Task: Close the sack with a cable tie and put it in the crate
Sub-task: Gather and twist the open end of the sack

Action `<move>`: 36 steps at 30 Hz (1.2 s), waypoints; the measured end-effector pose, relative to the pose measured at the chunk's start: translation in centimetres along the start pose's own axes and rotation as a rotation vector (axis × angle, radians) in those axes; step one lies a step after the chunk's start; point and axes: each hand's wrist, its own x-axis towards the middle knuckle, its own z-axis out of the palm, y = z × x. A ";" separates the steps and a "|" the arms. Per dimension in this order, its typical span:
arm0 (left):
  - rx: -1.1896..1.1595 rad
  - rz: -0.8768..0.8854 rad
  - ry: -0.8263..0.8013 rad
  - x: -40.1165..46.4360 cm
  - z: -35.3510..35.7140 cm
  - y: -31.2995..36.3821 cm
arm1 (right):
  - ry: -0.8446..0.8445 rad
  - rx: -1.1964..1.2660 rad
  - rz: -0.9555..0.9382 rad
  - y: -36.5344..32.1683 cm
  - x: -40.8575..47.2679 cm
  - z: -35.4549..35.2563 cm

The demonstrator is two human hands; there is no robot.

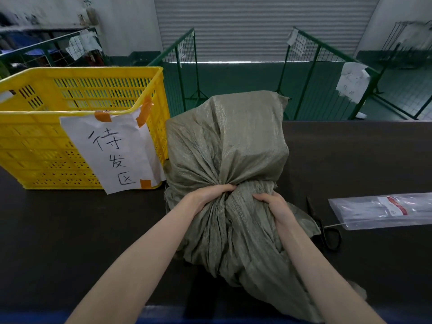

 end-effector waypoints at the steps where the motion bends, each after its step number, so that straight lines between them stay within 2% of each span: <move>1: -0.035 0.000 -0.008 0.1 0.1 -0.1 | -0.006 0.002 0.013 0.0 -0.1 0.1; 4: -0.187 0.055 -0.009 0.5 0.4 -0.3 | -0.036 -0.010 0.027 0.6 -0.1 0.1; 10: -0.293 0.138 -0.045 1.4 1.5 -0.5 | -0.087 -0.291 0.002 2.9 -1.2 0.7; 13: -0.234 0.129 -0.068 1.6 1.9 -0.2 | -0.100 -0.570 -0.121 3.6 -1.8 0.7; 17: -0.068 0.034 -0.134 1.9 2.7 0.4 | -0.125 -0.946 -0.256 3.3 -1.5 0.6; 19: -0.008 0.021 -0.091 2.2 3.5 0.6 | -0.102 -1.050 -0.298 3.1 -1.4 0.5; 22: 0.009 0.067 0.037 2.7 4.2 0.8 | -0.075 -1.038 -0.284 2.9 -1.6 0.3; 26: -0.084 0.164 0.170 3.1 3.8 2.2 | -0.050 -0.757 -0.150 2.9 -1.8 -0.3; 29: -0.226 0.240 0.130 2.8 3.4 4.4 | -0.246 -0.628 -0.030 2.6 -1.6 -1.4; 31: -0.318 0.287 0.065 2.6 2.7 6.2 | -0.376 -0.699 -0.032 2.6 -1.0 -2.1; 33: -0.373 0.350 -0.003 2.0 2.2 8.1 | -0.435 -0.787 -0.042 2.8 -0.5 -2.1; 36: -0.533 0.422 -0.007 0.9 1.6 10.3 | -0.456 -0.815 -0.076 4.0 0.6 -1.1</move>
